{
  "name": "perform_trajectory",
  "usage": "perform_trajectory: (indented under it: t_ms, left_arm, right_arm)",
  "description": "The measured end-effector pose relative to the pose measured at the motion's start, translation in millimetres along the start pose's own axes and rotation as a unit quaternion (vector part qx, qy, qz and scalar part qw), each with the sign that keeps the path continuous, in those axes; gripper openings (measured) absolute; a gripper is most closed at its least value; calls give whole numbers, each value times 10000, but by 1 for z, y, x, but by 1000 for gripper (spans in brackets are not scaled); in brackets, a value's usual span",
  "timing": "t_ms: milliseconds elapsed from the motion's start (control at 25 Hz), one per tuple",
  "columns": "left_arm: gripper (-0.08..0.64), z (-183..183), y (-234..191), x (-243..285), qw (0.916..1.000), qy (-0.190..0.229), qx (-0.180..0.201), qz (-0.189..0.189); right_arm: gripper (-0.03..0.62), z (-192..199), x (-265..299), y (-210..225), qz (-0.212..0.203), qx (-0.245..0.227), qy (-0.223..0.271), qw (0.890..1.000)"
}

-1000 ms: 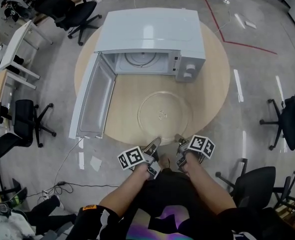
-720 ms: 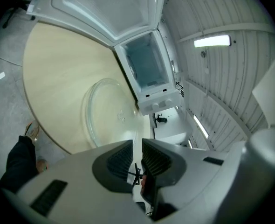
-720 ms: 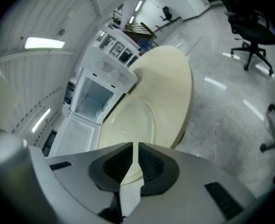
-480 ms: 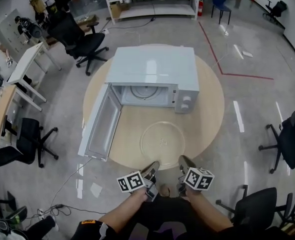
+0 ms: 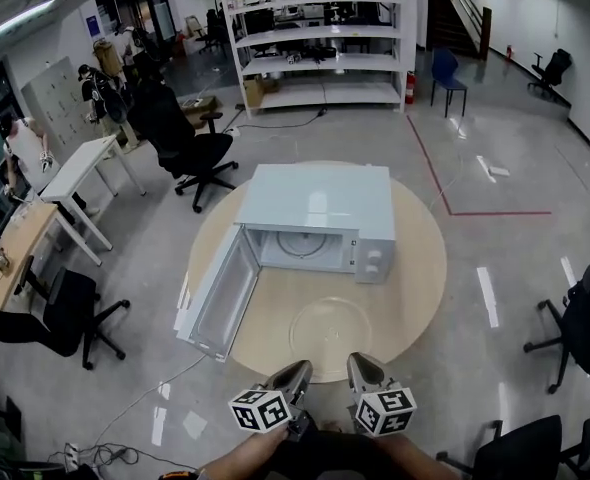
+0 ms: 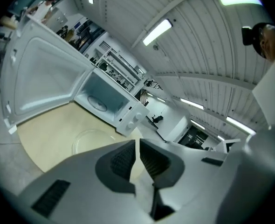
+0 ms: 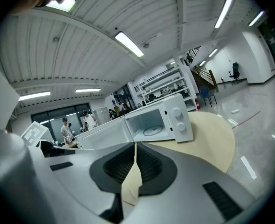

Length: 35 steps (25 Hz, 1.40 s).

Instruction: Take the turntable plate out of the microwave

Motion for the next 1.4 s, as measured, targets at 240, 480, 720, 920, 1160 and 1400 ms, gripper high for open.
perform_trajectory:
  t_ms: [240,480,720,920,1160,1400]
  left_arm:
    - [46,-8,24,-28,9935,424,1043,-148]
    - [46,-15,41,-59,9813,722,1766,-251]
    - [46,-14,46,-92,9696,817,2279,-349]
    - [46,-5,46,-149,9658,711,2446,-489]
    - [46,17,46,-217,9649,613,2499,-519]
    - [46,46,48,-267,9628,573,2598,-471]
  right_arm:
    - [20,-12,-17,-28,-238,-627,380,9970]
    - [18,-17,-31,-50,-377,-719,702,9942]
    - [18,-14,-40,-82,-338,-1128,797,9898]
    - [18,0,-61,-134,-305,-1164,710,9902]
    - [18,32,-95,-191,-149,-1185,622,9909]
    - [18,65,-135,-230,54,-1256,583,9903]
Point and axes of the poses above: the fingertips, and each gripper's own axes: x forward along the fingers, y to its right, z out of its underside, the point moved 10 cm from there along -x, backward along the fingers, and after that the axes turned 1 degree about x, right-handed, at the moved point
